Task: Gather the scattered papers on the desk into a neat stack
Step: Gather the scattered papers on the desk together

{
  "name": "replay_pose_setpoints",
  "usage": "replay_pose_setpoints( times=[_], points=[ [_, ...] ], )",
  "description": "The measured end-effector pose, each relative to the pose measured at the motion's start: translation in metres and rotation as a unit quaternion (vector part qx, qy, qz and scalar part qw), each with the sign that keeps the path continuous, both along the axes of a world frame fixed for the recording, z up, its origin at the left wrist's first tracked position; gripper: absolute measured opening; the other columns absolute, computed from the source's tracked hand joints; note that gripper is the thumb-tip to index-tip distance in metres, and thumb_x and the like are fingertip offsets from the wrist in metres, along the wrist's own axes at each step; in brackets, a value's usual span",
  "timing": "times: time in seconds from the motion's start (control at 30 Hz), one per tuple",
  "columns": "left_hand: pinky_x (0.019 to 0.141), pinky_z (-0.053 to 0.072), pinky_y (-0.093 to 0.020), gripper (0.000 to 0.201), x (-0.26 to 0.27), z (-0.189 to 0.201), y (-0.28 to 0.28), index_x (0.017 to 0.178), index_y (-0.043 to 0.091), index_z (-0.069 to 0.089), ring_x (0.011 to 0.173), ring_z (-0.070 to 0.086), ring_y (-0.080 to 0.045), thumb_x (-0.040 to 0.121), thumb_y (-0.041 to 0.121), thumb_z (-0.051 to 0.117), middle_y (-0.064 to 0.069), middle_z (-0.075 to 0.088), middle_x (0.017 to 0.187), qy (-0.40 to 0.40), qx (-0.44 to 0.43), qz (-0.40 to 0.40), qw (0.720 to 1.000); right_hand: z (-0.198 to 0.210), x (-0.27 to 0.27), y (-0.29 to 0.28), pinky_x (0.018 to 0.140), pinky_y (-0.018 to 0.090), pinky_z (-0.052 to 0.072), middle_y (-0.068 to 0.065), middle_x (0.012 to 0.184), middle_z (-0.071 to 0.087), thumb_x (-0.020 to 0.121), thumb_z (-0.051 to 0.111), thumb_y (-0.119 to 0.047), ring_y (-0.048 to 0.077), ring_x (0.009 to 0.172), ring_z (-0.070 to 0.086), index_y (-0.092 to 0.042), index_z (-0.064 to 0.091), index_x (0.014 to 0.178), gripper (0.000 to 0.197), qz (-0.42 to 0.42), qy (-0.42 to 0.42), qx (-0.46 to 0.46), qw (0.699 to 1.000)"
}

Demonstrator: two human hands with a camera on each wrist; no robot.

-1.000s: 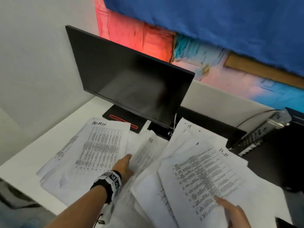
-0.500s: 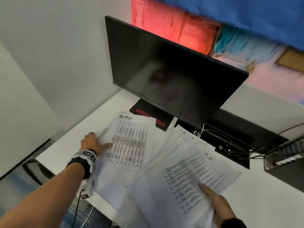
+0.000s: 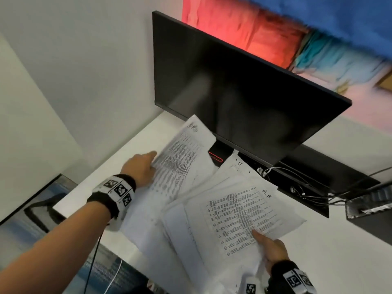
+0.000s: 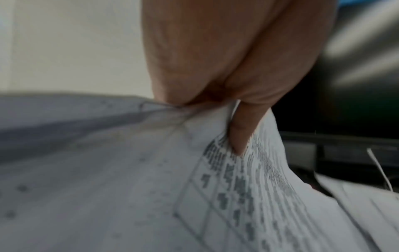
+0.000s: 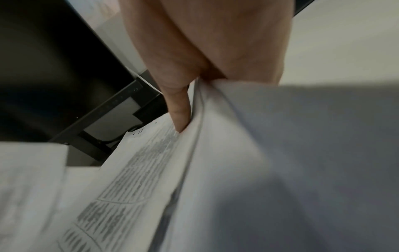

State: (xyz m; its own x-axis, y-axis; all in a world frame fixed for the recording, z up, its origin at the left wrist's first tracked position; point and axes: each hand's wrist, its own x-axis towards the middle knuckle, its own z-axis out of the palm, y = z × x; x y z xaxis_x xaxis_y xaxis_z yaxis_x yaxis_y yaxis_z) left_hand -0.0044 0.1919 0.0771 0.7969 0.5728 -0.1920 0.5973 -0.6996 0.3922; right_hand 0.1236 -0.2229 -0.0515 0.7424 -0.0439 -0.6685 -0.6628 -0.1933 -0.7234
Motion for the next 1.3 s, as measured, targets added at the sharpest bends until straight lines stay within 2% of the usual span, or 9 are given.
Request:
replay_pose_setpoints(
  times=[0.13, 0.27, 0.4, 0.5, 0.57, 0.7, 0.9, 1.17, 1.3],
  points=[
    [0.06, 0.044, -0.039, 0.012, -0.014, 0.076, 0.006, 0.1, 0.008, 0.058, 0.07, 0.06, -0.038, 0.088, 0.006, 0.055, -0.019, 0.065, 0.08, -0.105, 0.111, -0.045, 0.987, 0.03, -0.025, 0.019, 0.103, 0.051, 0.048, 0.018, 0.126, 0.067, 0.074, 0.086, -0.011, 0.038, 0.11, 0.064, 0.009, 0.057, 0.131, 0.068, 0.006, -0.015, 0.003, 1.0],
    [0.067, 0.044, -0.034, 0.01, -0.028, 0.137, 0.007, 0.092, 0.01, 0.06, 0.071, 0.062, -0.027, 0.088, 0.009, 0.07, -0.004, 0.065, 0.079, -0.235, 0.002, -0.028, 0.972, 0.049, -0.031, 0.028, 0.097, 0.046, 0.049, 0.017, 0.114, 0.063, 0.088, 0.068, 0.004, 0.034, 0.099, 0.06, -0.006, 0.059, 0.096, 0.016, 0.042, -0.036, -0.019, 0.998],
    [0.053, 0.05, -0.016, 0.014, -0.017, 0.137, -0.014, 0.088, 0.017, 0.068, 0.053, 0.065, 0.002, 0.089, 0.003, 0.069, 0.013, 0.073, 0.063, -0.296, -0.25, -0.043, 0.921, 0.055, -0.032, 0.026, 0.101, 0.048, 0.047, 0.014, 0.108, 0.063, 0.092, 0.064, 0.002, 0.034, 0.099, 0.058, -0.018, 0.053, 0.081, 0.025, 0.089, -0.029, -0.026, 0.995],
    [0.072, 0.061, -0.03, 0.018, 0.007, 0.079, -0.044, 0.097, 0.011, 0.073, 0.077, 0.076, -0.013, 0.08, 0.008, 0.075, 0.006, 0.08, 0.085, -0.236, -0.359, -0.033, 0.902, 0.064, -0.03, 0.025, 0.094, 0.04, 0.048, 0.014, 0.103, 0.066, 0.092, 0.065, 0.002, 0.032, 0.098, 0.06, 0.0, 0.062, 0.1, 0.009, 0.11, -0.023, -0.028, 0.993],
    [0.091, 0.057, -0.046, 0.033, 0.028, 0.026, -0.065, 0.109, 0.009, 0.072, 0.099, 0.073, -0.03, 0.076, 0.013, 0.075, -0.01, 0.076, 0.109, -0.162, -0.358, -0.024, 0.919, 0.057, -0.029, 0.023, 0.101, 0.044, 0.048, 0.019, 0.123, 0.068, 0.091, 0.071, -0.018, 0.035, 0.111, 0.064, 0.007, 0.058, 0.133, 0.051, 0.107, -0.013, -0.022, 0.994],
    [0.1, 0.047, -0.038, 0.071, 0.053, -0.051, -0.104, 0.134, 0.011, 0.048, 0.121, 0.055, -0.032, 0.074, 0.028, 0.082, -0.014, 0.055, 0.133, 0.035, -0.209, -0.024, 0.977, 0.05, -0.024, 0.021, 0.123, 0.046, 0.021, 0.001, 0.162, 0.039, 0.085, 0.041, -0.081, 0.022, 0.148, 0.037, -0.023, 0.03, 0.161, 0.096, 0.044, 0.011, 0.085, 0.995],
    [0.1, 0.047, -0.034, 0.085, 0.055, -0.079, -0.122, 0.14, 0.004, 0.039, 0.125, 0.054, -0.031, 0.071, 0.027, 0.085, -0.013, 0.051, 0.138, 0.095, -0.283, 0.04, 0.953, 0.04, -0.033, 0.03, 0.103, 0.042, 0.048, 0.019, 0.136, 0.063, 0.075, 0.085, -0.028, 0.028, 0.115, 0.063, 0.008, 0.045, 0.146, 0.089, 0.078, 0.008, 0.032, 0.996],
    [0.104, 0.048, -0.045, 0.051, -0.01, -0.032, -0.089, 0.124, 0.02, 0.064, 0.11, 0.07, -0.019, 0.078, 0.003, 0.077, 0.0, 0.075, 0.116, -0.133, -0.493, 0.058, 0.858, 0.119, -0.043, 0.045, 0.082, 0.028, 0.06, 0.0, 0.095, 0.083, 0.08, 0.082, -0.004, 0.012, 0.087, 0.079, -0.005, 0.071, 0.116, 0.038, 0.186, -0.148, 0.085, 0.968],
    [0.091, 0.058, -0.032, 0.058, -0.011, 0.038, -0.098, 0.129, 0.019, 0.062, 0.108, 0.072, -0.016, 0.076, 0.009, 0.083, -0.001, 0.075, 0.119, -0.303, -0.51, 0.019, 0.805, 0.183, -0.042, 0.052, 0.084, 0.036, 0.061, 0.003, 0.11, 0.081, 0.061, 0.093, -0.031, 0.019, 0.101, 0.077, -0.011, 0.07, 0.123, 0.069, 0.206, -0.249, 0.162, 0.932]
  ],
)
